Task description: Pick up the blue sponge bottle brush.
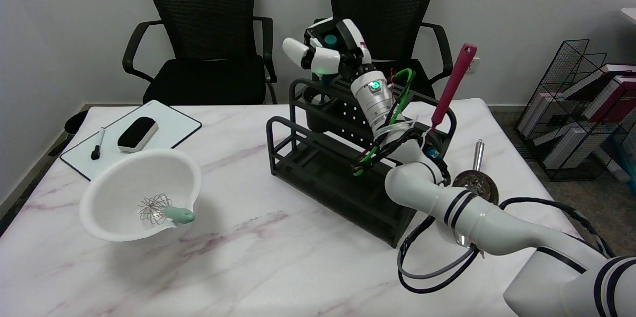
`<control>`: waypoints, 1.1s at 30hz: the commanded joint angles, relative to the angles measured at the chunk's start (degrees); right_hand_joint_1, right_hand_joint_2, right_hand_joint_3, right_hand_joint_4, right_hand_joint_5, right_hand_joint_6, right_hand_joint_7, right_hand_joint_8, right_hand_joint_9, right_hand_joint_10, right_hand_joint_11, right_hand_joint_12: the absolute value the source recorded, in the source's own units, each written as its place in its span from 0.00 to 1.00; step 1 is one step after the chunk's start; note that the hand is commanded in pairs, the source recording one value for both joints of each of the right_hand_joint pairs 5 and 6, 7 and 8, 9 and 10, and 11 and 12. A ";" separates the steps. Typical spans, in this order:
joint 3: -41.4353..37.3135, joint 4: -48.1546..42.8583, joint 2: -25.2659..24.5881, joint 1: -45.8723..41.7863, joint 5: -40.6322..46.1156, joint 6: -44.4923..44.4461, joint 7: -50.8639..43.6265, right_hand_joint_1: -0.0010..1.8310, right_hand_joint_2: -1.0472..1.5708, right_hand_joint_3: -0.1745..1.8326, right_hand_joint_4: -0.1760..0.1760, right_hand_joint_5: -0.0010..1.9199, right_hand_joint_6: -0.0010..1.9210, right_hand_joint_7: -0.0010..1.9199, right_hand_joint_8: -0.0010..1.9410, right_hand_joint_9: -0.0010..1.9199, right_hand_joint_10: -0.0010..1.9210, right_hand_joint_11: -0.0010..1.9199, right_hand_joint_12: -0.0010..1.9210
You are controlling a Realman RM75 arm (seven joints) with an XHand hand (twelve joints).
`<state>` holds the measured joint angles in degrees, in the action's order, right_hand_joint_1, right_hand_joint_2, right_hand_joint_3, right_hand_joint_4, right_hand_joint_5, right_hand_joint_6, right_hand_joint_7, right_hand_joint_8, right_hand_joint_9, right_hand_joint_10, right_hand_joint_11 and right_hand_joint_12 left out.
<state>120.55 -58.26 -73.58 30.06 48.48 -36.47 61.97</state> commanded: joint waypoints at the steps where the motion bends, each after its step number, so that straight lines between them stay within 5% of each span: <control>1: -0.17 -0.71 -0.16 0.38 0.00 0.06 -0.01 0.64 0.79 0.48 0.50 1.00 1.00 1.00 0.99 0.96 0.96 0.94 0.94; 7: -0.25 -1.43 -0.16 0.38 0.24 0.46 -0.01 0.58 1.00 0.34 0.50 1.00 1.00 1.00 0.99 1.00 1.00 0.99 0.99; 16: -0.57 -4.62 -0.24 0.23 1.52 5.14 -0.01 0.60 1.00 0.27 0.50 1.00 1.00 1.00 0.99 1.00 1.00 1.00 1.00; 33: -1.37 -5.42 -0.08 7.50 1.12 17.17 0.23 0.61 1.00 0.29 0.50 1.00 1.00 1.00 0.99 1.00 1.00 1.00 1.00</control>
<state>119.48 -61.97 -73.67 32.17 49.61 -28.33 62.19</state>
